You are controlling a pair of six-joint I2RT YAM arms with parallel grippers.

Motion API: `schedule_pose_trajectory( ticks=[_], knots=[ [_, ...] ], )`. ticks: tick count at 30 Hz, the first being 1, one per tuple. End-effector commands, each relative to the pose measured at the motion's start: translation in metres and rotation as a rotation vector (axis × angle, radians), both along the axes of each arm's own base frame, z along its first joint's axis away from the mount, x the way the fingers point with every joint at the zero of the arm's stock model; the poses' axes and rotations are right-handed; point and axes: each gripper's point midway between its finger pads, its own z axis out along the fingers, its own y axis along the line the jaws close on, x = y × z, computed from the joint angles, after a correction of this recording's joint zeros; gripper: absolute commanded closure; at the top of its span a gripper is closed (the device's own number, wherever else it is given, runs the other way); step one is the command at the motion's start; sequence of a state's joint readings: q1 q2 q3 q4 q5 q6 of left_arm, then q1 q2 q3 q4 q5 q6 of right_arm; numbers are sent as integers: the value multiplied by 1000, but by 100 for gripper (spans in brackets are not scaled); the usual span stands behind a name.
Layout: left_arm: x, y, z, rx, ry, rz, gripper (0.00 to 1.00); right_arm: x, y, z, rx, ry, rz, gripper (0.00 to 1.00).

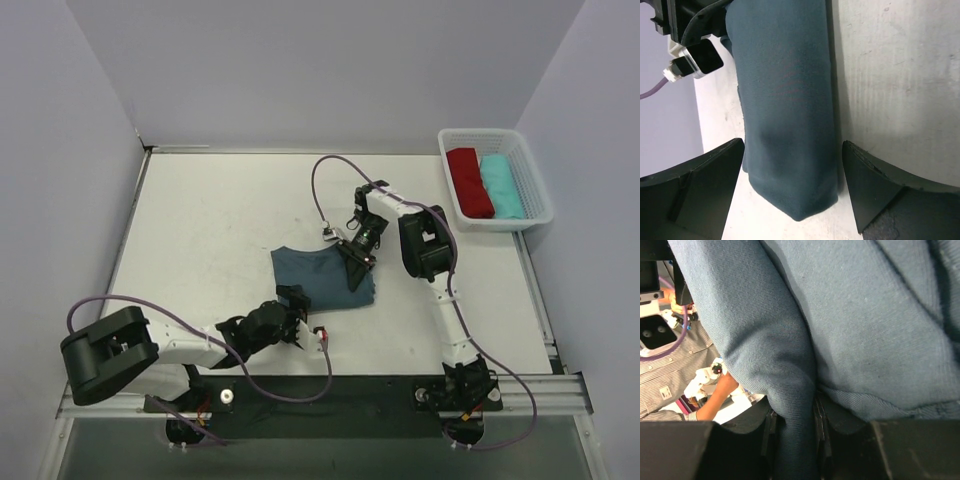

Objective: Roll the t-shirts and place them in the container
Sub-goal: Roll the T-shirt to the center of the board.

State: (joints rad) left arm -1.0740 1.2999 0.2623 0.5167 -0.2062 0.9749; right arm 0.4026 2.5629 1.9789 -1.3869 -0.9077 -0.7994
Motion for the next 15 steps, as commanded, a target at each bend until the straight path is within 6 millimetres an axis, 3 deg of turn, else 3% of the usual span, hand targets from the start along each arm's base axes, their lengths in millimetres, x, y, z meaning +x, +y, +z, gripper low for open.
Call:
schedule_pose_trajectory(
  ticks=[1, 7, 11, 12, 15],
  knots=[
    [13, 8, 1, 52, -112, 26, 10, -24, -25, 0, -137, 119, 106, 90],
    [25, 18, -29, 194, -176, 56, 16, -24, -25, 0, -139, 121, 107, 90],
    [30, 14, -35, 195, -198, 64, 24, -25, -25, 0, -137, 121, 105, 87],
    [27, 16, -43, 208, -161, 71, 30, -24, -25, 0, -136, 119, 105, 84],
    [22, 19, -59, 244, -62, 97, 42, -22, -27, 4, -118, 100, 109, 61]
  ],
)
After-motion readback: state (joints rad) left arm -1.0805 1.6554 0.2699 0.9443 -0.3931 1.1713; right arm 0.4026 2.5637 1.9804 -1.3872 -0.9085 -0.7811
